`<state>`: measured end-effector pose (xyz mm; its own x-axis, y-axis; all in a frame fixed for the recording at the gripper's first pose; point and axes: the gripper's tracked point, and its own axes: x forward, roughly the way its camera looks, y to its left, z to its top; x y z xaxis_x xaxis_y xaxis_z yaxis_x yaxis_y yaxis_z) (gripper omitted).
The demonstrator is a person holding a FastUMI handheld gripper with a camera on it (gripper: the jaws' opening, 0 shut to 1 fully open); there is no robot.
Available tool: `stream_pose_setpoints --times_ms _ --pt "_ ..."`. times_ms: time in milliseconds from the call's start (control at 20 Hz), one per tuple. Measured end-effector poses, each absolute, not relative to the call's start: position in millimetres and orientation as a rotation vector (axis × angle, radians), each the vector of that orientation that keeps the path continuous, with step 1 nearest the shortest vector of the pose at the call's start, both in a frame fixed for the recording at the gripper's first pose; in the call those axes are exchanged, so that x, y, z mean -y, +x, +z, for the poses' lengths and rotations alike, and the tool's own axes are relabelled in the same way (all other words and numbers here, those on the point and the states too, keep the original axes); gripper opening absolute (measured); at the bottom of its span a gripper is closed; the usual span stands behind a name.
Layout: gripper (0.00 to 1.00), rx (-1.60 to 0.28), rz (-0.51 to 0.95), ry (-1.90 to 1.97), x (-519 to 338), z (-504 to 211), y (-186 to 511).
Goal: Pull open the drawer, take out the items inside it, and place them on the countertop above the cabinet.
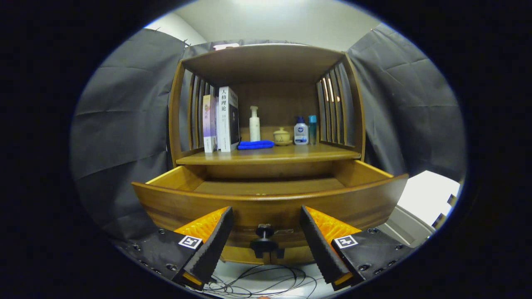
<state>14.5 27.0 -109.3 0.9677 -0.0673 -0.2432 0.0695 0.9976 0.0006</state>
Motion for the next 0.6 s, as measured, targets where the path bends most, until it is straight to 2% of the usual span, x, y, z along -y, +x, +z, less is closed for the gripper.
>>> stream_pose_setpoints --times_ms 300,600 --pt "0.99 -0.283 -0.089 -0.009 -36 -78 49" --pt "1.0 -0.435 -0.136 0.002 -38 -98 93"
